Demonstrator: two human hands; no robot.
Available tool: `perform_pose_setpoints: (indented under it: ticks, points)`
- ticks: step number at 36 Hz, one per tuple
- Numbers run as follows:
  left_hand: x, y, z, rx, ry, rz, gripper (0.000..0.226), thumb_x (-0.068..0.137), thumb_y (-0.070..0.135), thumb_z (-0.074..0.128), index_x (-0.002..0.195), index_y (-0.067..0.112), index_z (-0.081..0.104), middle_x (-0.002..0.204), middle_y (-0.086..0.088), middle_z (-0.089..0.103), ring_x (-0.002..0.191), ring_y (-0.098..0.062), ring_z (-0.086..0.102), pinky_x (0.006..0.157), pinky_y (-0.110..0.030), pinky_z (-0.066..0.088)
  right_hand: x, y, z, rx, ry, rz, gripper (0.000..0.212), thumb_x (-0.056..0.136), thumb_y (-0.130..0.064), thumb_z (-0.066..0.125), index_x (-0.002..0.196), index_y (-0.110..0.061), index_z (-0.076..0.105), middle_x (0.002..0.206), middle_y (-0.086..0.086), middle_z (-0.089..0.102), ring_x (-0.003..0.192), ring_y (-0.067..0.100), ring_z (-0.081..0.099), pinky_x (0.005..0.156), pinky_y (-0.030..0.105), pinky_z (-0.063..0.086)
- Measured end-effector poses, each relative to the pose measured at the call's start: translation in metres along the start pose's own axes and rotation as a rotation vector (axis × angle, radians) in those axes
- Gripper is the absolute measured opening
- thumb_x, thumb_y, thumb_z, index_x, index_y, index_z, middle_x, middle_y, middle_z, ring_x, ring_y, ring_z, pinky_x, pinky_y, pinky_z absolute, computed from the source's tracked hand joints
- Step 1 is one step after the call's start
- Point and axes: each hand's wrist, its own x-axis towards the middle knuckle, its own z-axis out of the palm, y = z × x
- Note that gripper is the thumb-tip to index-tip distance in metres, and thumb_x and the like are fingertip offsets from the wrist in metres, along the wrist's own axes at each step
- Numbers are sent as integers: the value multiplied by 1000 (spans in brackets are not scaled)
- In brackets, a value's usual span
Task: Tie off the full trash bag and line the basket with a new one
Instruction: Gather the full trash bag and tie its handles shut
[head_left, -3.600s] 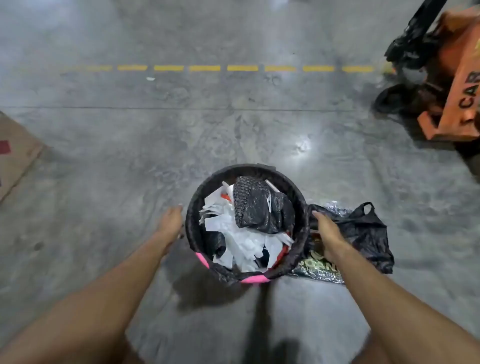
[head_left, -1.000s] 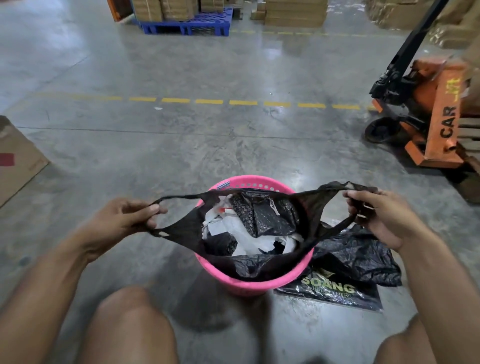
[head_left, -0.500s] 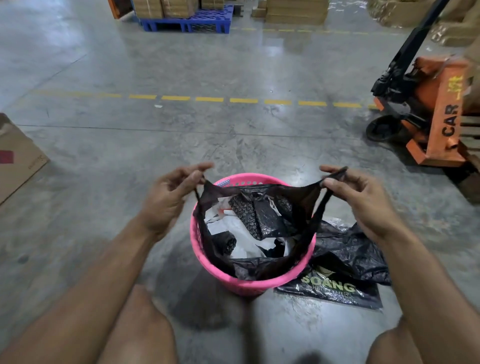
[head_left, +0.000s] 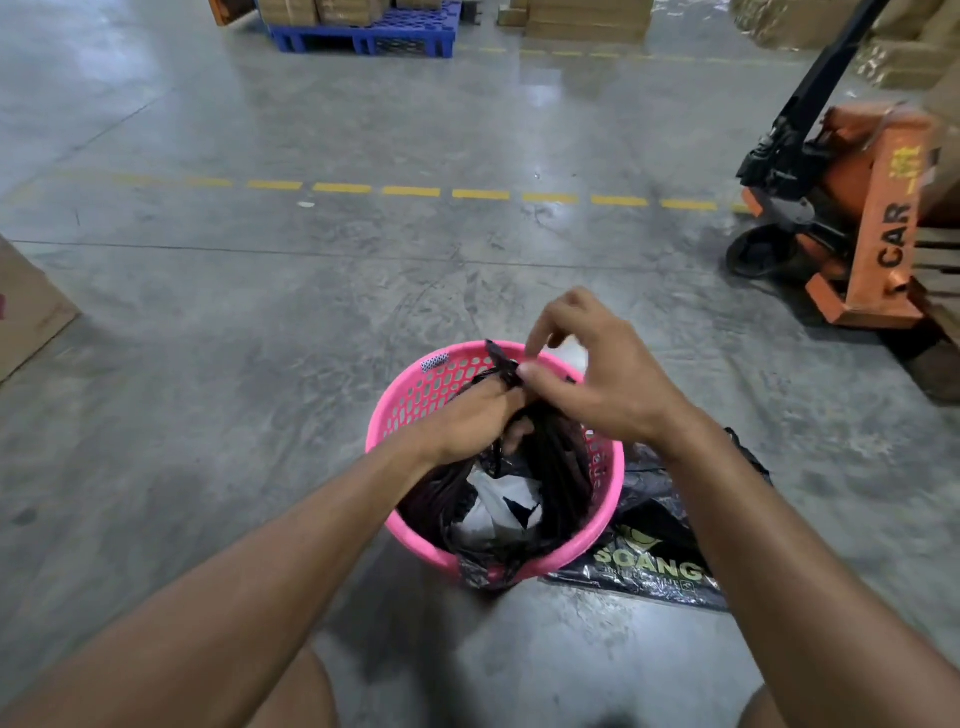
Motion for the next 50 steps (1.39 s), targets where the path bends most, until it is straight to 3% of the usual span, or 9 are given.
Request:
perform_pose_setpoints:
  ticks: [4, 9, 14, 20, 27, 31, 38, 44, 50]
  points:
    - [6, -15, -8, -258, -43, -64, 41, 106, 42, 34, 127, 18, 60, 63, 0, 31, 56, -15, 33, 53, -23, 34, -14, 26, -9, 71, 55, 108, 26, 78, -19, 61, 103, -24, 65, 108, -11, 69, 97, 9, 66, 91, 35, 50]
    - [11, -16, -9, -344, -139, -56, 43, 105, 45, 29, 117, 24, 65, 66, -2, 28, 58, -13, 30, 51, -20, 33, -31, 35, 18, 38, 68, 58, 29, 79, -10, 70, 105, -23, 70, 100, -8, 71, 93, 14, 69, 85, 38, 55]
    - [12, -15, -11, -381, -149, -95, 40, 104, 47, 30, 111, 23, 62, 66, -2, 42, 61, -14, 39, 55, -23, 39, -31, 38, 28, 49, 265, 45, 7, 81, -17, 78, 88, -16, 76, 86, -4, 73, 80, 17, 69, 75, 38, 54]
    - [10, -15, -28, -403, -125, -139, 52, 107, 42, 25, 114, 11, 67, 93, -19, 73, 70, -24, 63, 73, -29, 53, -35, 34, 31, 147, 331, 186, 10, 79, -18, 81, 77, -17, 72, 81, -7, 70, 76, 9, 64, 69, 13, 41]
    - [15, -14, -26, -491, 56, -249, 50, 107, 43, 24, 103, 11, 62, 72, -4, 72, 64, -18, 53, 63, -27, 46, -69, 22, 82, 227, 189, 287, 15, 75, -14, 81, 70, -19, 68, 84, -9, 68, 88, 5, 71, 76, 39, 57]
    - [13, -12, -19, -212, 114, -210, 53, 107, 44, 25, 91, 10, 61, 74, -11, 65, 57, -17, 56, 63, -28, 45, -72, 29, 98, 167, 168, 371, 9, 74, -24, 87, 78, -24, 79, 78, -11, 65, 69, 8, 60, 70, 37, 54]
    - [-6, -20, -35, 1151, 139, 433, 36, 104, 39, 33, 91, 19, 60, 98, 3, 60, 94, -19, 58, 96, -42, 41, -47, 21, 67, 219, 301, 320, 12, 79, -10, 74, 87, -18, 69, 70, -14, 65, 61, 1, 60, 63, 13, 42]
    - [-8, -27, -34, 1263, 52, 690, 31, 103, 31, 41, 99, 10, 63, 115, -8, 60, 104, -30, 55, 99, -44, 41, -9, 20, 40, 184, 5, 61, 67, 80, 8, 50, 137, -25, 62, 134, -11, 66, 74, -14, 58, 77, 7, 41]
    - [-5, -25, -32, 1174, 20, 690, 25, 103, 30, 44, 95, 11, 59, 113, -9, 56, 103, -29, 53, 95, -44, 43, 7, 23, 24, 70, -41, 70, 32, 79, -5, 63, 98, -21, 84, 84, -10, 79, 75, -2, 68, 72, 12, 49]
